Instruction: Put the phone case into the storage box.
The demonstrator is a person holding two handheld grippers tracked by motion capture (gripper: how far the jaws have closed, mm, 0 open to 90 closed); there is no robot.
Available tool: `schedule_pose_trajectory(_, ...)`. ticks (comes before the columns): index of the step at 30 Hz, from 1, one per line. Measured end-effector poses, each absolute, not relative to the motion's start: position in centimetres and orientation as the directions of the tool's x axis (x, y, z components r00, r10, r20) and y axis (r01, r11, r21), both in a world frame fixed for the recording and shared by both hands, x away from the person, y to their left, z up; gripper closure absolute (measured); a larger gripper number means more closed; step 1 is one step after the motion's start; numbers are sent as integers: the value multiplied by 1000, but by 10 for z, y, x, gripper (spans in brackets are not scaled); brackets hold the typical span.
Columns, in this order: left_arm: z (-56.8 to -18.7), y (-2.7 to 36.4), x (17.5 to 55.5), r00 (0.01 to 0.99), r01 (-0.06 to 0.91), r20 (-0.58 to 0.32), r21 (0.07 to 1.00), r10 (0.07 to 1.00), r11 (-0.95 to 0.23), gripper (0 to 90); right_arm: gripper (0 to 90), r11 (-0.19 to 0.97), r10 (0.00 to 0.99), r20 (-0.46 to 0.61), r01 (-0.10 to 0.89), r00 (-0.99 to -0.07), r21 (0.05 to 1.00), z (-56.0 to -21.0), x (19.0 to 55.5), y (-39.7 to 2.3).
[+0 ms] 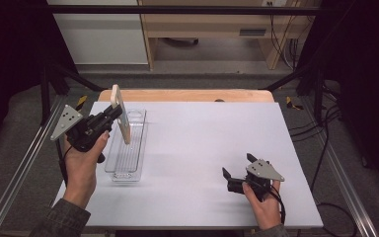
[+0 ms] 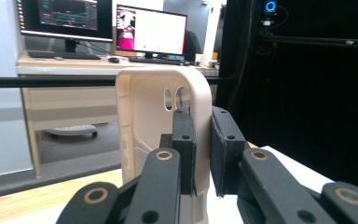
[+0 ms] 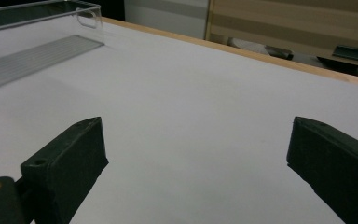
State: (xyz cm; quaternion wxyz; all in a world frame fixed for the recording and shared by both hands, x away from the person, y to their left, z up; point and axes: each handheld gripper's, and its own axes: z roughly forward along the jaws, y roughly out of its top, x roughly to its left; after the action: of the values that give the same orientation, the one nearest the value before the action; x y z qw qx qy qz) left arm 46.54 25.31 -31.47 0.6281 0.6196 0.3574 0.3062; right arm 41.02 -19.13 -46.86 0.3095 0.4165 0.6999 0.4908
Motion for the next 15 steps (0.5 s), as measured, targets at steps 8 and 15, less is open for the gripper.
schedule_pose_trajectory(8, -317, 254, 482, 529, 68, -90, 996, 844, 63, 811, 33, 117, 901, -3, 238, -434, 964, -471, 404, -210)
schedule_pose_trajectory(15, -322, 253, 500, 495, 82, -89, 995, 864, 55, 810, 31, 108, 919, -5, 239, -394, 965, -476, 403, -215)
